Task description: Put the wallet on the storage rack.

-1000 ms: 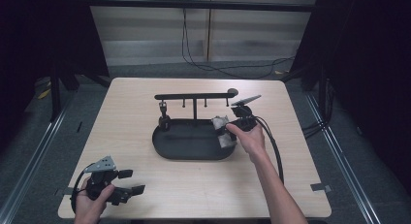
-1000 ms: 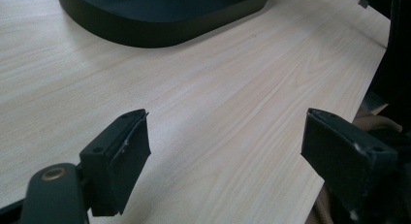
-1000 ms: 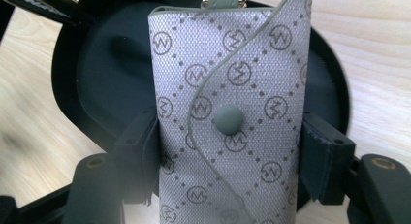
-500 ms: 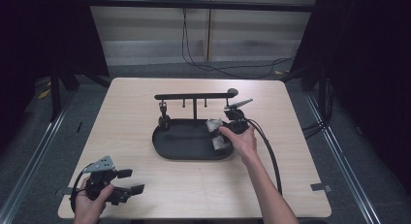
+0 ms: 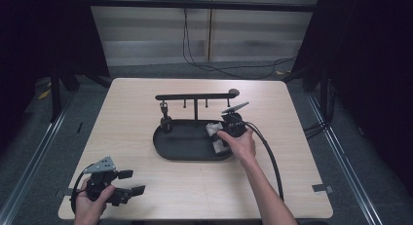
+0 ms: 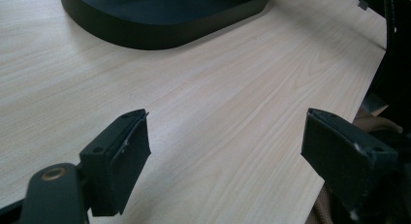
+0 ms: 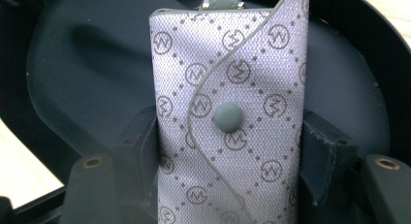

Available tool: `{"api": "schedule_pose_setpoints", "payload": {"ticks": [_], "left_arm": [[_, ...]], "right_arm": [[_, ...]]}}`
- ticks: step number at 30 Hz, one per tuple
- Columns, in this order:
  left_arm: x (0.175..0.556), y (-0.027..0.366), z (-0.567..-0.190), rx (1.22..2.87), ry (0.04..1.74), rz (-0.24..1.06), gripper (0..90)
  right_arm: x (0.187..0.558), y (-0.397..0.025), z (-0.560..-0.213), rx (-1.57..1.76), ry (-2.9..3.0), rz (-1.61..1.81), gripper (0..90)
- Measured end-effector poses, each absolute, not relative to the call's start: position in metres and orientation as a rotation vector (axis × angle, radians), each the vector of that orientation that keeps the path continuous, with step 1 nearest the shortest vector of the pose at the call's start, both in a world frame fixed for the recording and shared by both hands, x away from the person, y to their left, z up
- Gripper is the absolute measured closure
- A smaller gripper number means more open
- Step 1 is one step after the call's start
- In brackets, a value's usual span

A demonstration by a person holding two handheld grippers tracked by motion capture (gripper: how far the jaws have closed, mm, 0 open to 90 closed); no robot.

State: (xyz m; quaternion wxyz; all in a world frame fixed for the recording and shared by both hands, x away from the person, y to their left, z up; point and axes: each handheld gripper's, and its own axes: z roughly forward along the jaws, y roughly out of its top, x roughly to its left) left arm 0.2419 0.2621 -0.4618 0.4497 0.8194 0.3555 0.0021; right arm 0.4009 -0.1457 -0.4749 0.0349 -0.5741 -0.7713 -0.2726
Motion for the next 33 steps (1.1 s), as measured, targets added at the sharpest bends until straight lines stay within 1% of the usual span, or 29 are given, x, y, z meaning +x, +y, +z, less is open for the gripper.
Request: {"api": "schedule_pose_setpoints", "payload": {"ticks": [8, 9, 15, 18, 21, 27, 29, 33], "left_arm": [[0.242, 0.262, -0.462, 2.028, 0.875, 0.002, 17.3], [0.242, 0.262, -0.462, 2.026, 0.875, 0.002, 17.3], [0.242, 0.262, -0.462, 2.027, 0.879, 0.006, 17.3], [0.242, 0.262, -0.462, 2.027, 0.883, 0.007, 17.3], [0.243, 0.263, -0.462, 2.026, 0.885, 0.010, 17.3], [0.243, 0.264, -0.462, 2.017, 0.896, 0.013, 17.3], [0.244, 0.265, -0.463, 2.022, 0.896, 0.019, 17.3], [0.244, 0.265, -0.463, 2.022, 0.898, 0.017, 17.3]], "right_arm": [[0.400, -0.142, -0.477, -1.771, -2.431, -0.803, 29.4], [0.399, -0.143, -0.477, -1.780, -2.431, -0.813, 27.6], [0.396, -0.148, -0.475, -1.785, -2.433, -0.866, 25.8], [0.395, -0.151, -0.474, -1.779, -2.431, -0.888, 22.5], [0.393, -0.155, -0.468, -1.751, -2.430, -0.967, 17.0], [0.387, -0.163, -0.455, -1.749, -2.471, -1.054, 16.1], [0.383, -0.170, -0.450, -1.740, -2.480, -1.098, 14.1], [0.376, -0.182, -0.447, -1.759, -2.475, -1.098, 14.1]]}}
